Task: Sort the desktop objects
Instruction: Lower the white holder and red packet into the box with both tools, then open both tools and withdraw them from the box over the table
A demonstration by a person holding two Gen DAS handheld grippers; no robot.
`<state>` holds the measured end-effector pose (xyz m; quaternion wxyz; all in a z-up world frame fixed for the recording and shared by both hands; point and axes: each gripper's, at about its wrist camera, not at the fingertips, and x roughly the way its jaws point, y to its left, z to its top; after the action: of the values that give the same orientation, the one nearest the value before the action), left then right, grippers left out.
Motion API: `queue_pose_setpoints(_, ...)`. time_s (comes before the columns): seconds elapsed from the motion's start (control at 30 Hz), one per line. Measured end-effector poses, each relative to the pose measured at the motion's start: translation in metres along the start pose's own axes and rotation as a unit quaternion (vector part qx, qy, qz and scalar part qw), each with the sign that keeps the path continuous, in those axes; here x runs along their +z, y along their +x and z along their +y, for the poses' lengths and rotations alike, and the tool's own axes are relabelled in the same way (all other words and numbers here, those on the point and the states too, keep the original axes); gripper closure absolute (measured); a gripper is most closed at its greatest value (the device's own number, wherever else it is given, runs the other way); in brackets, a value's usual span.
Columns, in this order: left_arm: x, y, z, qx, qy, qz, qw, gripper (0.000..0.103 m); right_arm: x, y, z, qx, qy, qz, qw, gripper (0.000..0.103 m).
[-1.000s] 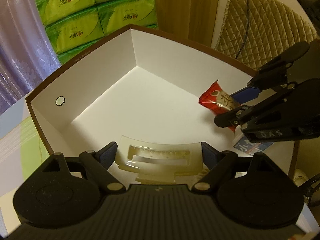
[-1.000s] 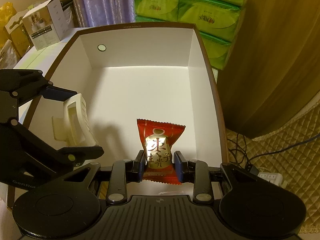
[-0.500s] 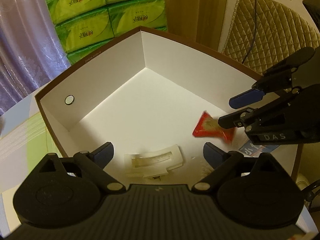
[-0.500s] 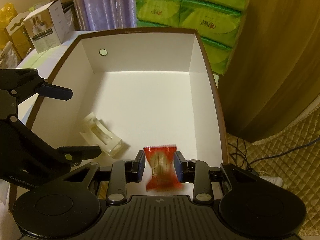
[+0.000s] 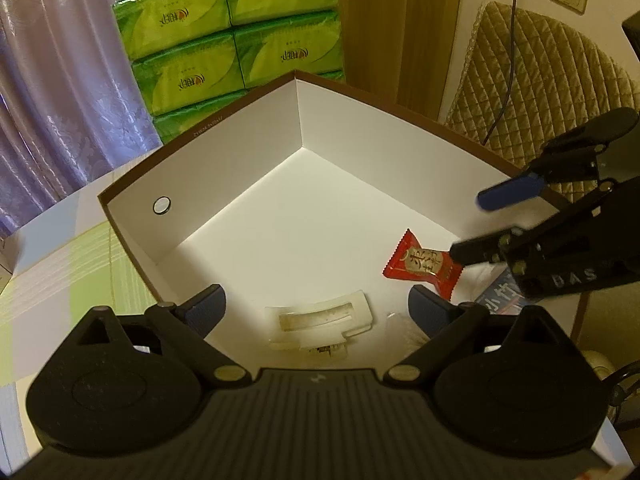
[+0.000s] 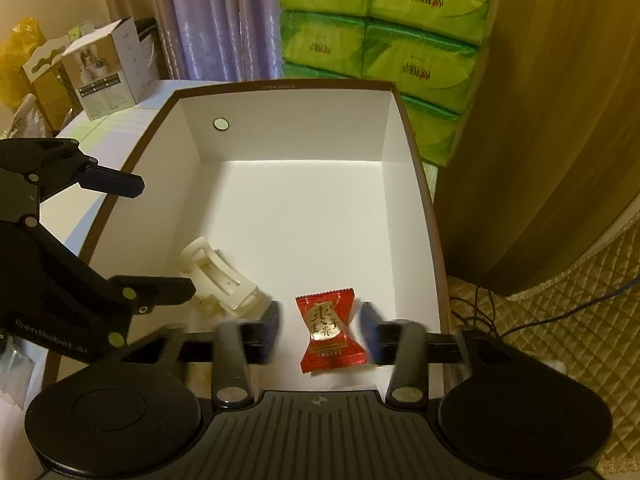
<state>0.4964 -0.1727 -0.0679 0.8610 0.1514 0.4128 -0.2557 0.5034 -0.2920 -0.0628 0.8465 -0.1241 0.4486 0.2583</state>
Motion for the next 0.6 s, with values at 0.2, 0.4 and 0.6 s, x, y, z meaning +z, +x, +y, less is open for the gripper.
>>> queue_pose_setpoints(0.2,-0.007,-0.023,0.000,-0.004,-0.003,-0.013,0.9999,0.005,-0.010,-0.022,0.005,0.006,0.001,-0.024,1.000,0.014)
queue_pose_setpoints(0.4,-0.021,-0.054,-0.004,0.000,-0.005,-0.028,0.9996,0.004,-0.020,-0.047,0.007,0.012,0.010,-0.042,0.999,0.007)
queue_pose_setpoints(0.6,-0.035,-0.086,-0.008,0.008,-0.019,-0.037,0.9991,0.003,-0.034,-0.077,0.016,0.016,0.020,-0.059,0.998,0.002)
